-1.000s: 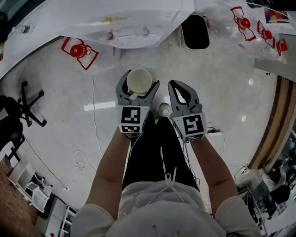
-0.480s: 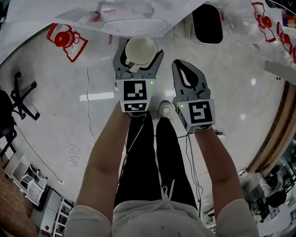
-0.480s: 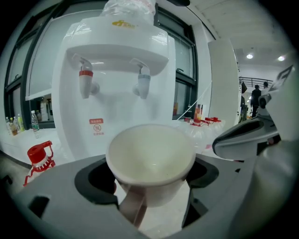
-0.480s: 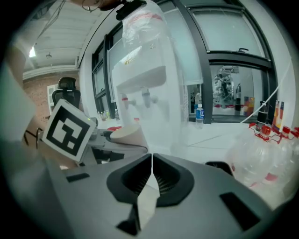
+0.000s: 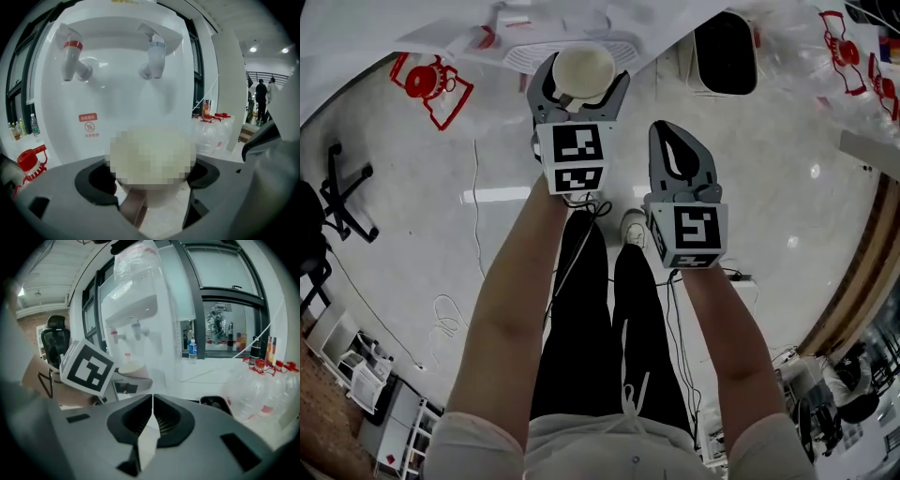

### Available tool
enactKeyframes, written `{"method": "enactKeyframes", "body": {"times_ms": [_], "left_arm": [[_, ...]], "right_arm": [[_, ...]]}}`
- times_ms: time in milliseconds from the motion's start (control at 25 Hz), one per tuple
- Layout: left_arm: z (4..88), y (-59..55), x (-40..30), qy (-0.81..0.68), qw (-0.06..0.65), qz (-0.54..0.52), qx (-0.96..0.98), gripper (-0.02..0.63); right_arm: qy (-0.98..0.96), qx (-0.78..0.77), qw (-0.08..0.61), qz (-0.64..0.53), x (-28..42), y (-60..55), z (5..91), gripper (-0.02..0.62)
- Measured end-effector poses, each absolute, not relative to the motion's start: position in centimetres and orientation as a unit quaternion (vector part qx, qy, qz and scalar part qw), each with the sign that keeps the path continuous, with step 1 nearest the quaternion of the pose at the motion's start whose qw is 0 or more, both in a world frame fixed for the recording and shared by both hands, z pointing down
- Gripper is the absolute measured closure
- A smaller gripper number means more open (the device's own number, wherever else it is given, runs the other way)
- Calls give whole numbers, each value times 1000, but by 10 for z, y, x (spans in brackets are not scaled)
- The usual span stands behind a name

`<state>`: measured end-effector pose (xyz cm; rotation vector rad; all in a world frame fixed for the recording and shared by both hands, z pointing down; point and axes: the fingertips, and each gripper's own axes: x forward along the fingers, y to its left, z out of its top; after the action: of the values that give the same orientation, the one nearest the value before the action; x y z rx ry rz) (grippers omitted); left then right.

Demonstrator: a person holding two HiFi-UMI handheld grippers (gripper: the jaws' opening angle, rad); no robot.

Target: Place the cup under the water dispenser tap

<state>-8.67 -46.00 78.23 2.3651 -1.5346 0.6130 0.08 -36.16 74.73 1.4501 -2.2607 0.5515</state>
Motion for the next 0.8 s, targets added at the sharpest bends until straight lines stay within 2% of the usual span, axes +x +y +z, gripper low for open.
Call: {"method": "enactKeyframes", "body": {"times_ms": [360,800], "left_arm": [[801,-471,-83,-507,106,229,824,170],[804,-481,-80,-498,138,238,822,170]], "right_arm": [[-822,510,180,178,-17,-378,735,566],[-808,527,199,176,-10,-375,747,566]]}}
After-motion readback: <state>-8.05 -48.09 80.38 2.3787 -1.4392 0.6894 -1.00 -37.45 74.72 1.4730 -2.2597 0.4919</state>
